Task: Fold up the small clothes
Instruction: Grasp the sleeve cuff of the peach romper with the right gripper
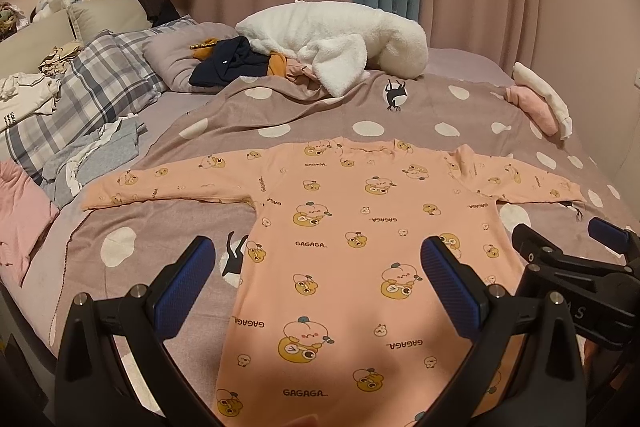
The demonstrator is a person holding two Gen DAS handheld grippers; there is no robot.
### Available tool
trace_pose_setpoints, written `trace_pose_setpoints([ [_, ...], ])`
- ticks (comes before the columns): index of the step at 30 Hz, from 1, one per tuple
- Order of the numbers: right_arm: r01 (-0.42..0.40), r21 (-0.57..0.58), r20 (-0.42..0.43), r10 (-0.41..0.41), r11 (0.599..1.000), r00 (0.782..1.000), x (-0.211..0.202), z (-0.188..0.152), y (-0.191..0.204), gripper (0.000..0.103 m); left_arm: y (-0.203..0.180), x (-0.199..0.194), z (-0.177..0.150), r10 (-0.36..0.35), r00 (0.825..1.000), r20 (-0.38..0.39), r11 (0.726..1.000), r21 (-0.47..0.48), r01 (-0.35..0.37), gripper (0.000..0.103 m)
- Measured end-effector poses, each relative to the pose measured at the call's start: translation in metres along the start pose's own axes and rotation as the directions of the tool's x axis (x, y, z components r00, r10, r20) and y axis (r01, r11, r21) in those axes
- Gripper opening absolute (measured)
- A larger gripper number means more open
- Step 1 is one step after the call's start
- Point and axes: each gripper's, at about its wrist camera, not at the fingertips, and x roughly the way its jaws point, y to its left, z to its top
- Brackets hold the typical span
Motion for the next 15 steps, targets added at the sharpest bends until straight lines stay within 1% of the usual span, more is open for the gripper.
trace_pose_setpoints([
  [2,-0.002,0.001,0.001,0.002,1.0,1.0,0.0,0.0,0.0,0.103,0.0,0.0,-0.001,-0.002,1.0,0.001,1.0,-0.001,0.002,0.103],
  [4,-0.021,0.01,-0.005,0.021,1.0,1.0,0.001,-0.001,-0.003,0.103,0.001,0.001,-0.002,-0.005,1.0,0.0,1.0,-0.001,0.005,0.103],
  [8,-0.086,0.042,-0.012,0.086,0.995,0.996,0.011,0.001,-0.021,0.103,0.0,0.008,-0.004,-0.005,1.0,-0.005,1.0,0.002,0.005,0.103],
  [11,-0.131,0.094,-0.008,0.133,0.987,0.991,0.023,0.009,-0.051,0.103,-0.004,0.016,-0.006,0.01,1.0,-0.02,1.0,0.008,-0.009,0.103],
  [14,-0.169,0.197,-0.004,0.173,0.966,0.985,0.043,0.02,-0.095,0.103,-0.006,0.025,-0.009,0.038,0.999,-0.017,0.999,0.01,-0.038,0.103],
  [15,-0.171,0.246,-0.013,0.179,0.954,0.984,0.055,0.025,-0.12,0.103,-0.007,0.027,-0.009,0.048,0.999,-0.011,0.999,0.007,-0.048,0.103],
])
